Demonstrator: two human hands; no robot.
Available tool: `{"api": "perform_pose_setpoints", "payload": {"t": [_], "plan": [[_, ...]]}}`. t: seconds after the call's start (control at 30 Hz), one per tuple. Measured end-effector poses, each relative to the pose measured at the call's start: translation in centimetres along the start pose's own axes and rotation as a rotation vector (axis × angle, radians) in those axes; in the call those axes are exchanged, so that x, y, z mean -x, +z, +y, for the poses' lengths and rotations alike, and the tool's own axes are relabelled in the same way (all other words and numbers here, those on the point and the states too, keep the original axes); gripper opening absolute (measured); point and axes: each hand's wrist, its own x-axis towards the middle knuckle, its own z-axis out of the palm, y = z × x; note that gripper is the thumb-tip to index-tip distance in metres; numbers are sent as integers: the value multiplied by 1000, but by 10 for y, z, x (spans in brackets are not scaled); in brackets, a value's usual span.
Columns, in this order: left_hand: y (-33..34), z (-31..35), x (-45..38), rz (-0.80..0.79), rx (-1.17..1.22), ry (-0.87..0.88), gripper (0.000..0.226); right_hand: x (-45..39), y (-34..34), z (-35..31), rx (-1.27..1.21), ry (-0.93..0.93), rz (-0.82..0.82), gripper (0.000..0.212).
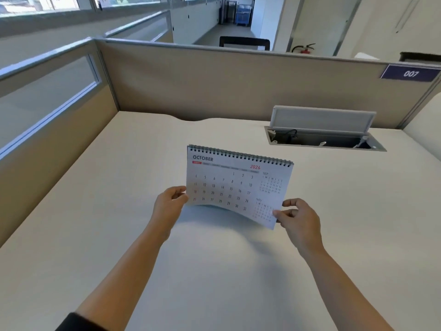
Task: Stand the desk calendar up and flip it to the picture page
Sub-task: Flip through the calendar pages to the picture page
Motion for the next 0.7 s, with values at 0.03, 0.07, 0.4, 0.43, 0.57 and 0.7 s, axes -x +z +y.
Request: {"api": "perform_pose_setpoints", "payload": {"t": [0.03,0.07,0.4,0.43,0.57,0.7], "plan": [[0,-2,1,-6,1,-5,36,1,1,2,1,4,8,22],[0,-4,1,-10,8,-8,35,1,2,4,4,5,20,21],[-1,-5,8,-136,255,-90,18,11,17,16,102,-61,33,42],[-1,-4,10,-194,336,-101,22,14,18,17,163,-62,37,52],[-5,3,16,-372,567,-138,46,34,25,-2,296,-377,82,67],[-9,8,18,-537,766,-149,68,44,32,-34,423,-763,-221,58]]}}
